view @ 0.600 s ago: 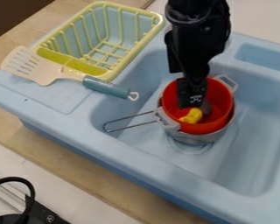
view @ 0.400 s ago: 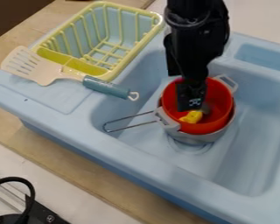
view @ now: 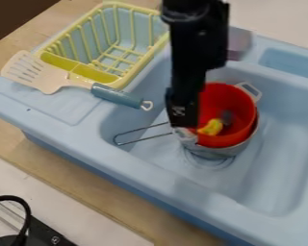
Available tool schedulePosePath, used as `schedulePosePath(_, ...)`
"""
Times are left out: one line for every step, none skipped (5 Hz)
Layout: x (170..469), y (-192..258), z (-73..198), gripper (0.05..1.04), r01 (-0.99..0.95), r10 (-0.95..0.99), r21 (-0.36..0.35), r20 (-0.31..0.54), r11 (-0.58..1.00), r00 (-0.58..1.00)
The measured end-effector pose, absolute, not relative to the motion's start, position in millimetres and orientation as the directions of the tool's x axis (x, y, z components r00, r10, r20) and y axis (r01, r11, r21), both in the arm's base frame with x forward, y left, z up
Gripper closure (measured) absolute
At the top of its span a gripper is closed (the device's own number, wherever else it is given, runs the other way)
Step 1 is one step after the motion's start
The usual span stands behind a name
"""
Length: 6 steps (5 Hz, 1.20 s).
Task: Put the blue and white spatula into the yellow basket
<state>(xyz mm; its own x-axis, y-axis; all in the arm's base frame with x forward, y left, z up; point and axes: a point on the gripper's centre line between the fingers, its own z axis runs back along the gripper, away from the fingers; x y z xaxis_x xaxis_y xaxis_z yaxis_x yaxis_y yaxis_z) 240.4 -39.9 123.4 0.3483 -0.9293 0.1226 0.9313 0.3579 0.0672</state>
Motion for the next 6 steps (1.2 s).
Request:
schedulePosePath(240,-23,143,0.085,0.942,-0.941,0.083,0.119,0.326,0.316)
schedulePosePath(234,-10,157,0.085,0.921,-0.931,0.139,0.075,0.364,0.356)
schedulePosePath(228,6,165,0.085,0.863,-0.878,0.176,0.017,0.474,0.479)
schedulePosePath(224,19,165,0.085,0.875,-0.885,0.143,0.019,0.463,0.465)
schedulePosePath(224,28,161,0.085,0.896,-0.907,0.158,0.003,0.416,0.421)
schedulePosePath(220,33,148,0.085,0.918,-0.930,0.168,-0.017,0.359,0.367)
